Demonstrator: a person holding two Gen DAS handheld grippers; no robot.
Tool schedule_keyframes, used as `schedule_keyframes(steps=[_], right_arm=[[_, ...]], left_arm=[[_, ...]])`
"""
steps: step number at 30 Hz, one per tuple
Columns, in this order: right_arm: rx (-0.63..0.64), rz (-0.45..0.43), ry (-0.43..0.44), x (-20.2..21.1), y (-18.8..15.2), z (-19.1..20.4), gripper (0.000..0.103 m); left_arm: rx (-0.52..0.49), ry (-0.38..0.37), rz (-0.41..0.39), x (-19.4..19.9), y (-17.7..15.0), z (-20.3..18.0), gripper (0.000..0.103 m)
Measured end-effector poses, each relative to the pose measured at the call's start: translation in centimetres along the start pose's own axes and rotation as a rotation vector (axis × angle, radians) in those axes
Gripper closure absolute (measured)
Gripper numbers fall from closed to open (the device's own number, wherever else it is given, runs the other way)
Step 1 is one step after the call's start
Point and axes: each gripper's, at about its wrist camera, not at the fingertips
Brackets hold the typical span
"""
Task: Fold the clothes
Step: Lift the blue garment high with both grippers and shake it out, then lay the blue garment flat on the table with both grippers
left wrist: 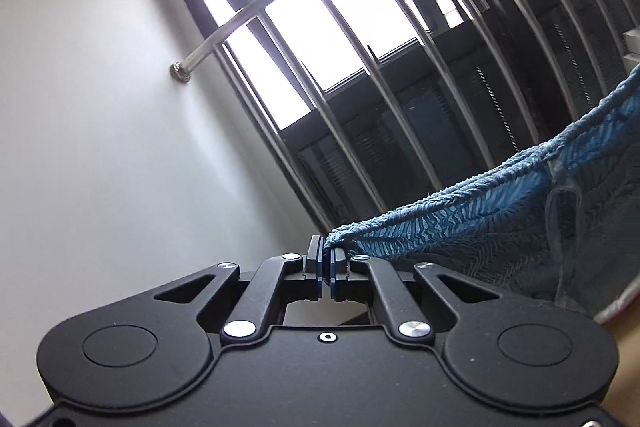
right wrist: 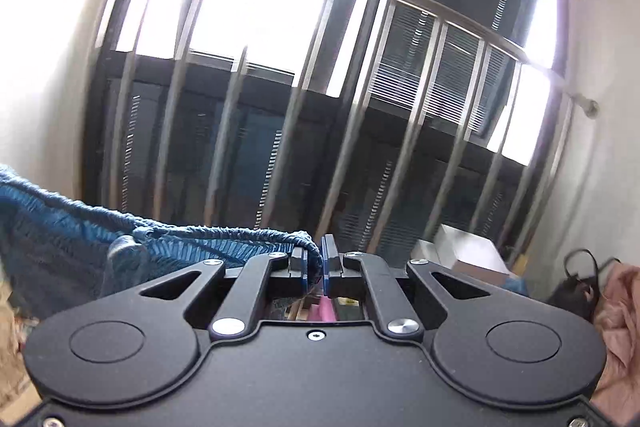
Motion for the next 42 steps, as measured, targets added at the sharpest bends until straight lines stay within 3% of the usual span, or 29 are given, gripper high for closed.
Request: schedule_keyframes(steps=[7, 11, 16, 20, 31, 34, 36, 38, 42], right_arm=[[0.057, 0.025, 0.149, 4.1, -12.4, 2.8, 0.097], [0.064, 0.127, 0.252, 7.1, -21.2, 5.8, 0.097], [-0.034, 0.303, 0.349, 9.5, -31.8, 9.5, 0.097], [-0.097, 0.361, 0.345, 12.2, -36.7, 10.9, 0.097], [-0.19, 0.408, 0.313, 15.0, -41.0, 10.1, 0.097], [-0.192, 0.433, 0.328, 14.9, -41.3, 9.7, 0.092], [-0.193, 0.455, 0.353, 15.0, -41.3, 9.4, 0.073], [-0.209, 0.471, 0.391, 15.4, -40.9, 8.5, 0.046], [-0.311, 0.442, 0.541, 16.3, -37.7, 5.6, 0.039]], left_arm=[[-0.015, -0.134, 0.042, 7.0, -13.4, -2.1, 0.099], [-0.016, -0.229, 0.161, 10.5, -22.7, -4.5, 0.099], [0.01, -0.281, 0.309, 12.3, -31.0, -5.9, 0.099], [0.028, -0.314, 0.406, 13.8, -36.6, -6.8, 0.099], [0.014, -0.358, 0.375, 17.1, -38.7, -8.0, 0.099], [-0.001, -0.376, 0.354, 17.6, -38.8, -8.4, 0.099], [-0.012, -0.377, 0.344, 17.7, -38.9, -8.6, 0.099], [-0.003, -0.386, 0.351, 17.6, -39.1, -8.5, 0.098], [0.01, -0.416, 0.364, 17.4, -39.4, -8.3, 0.095]])
Point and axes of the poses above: each gripper's, at about its wrist camera, not at the fingertips, and x roughly against the way its jaws point, z to its left, y to its top, and after that the axes turned 6 degrees about x, right-handed
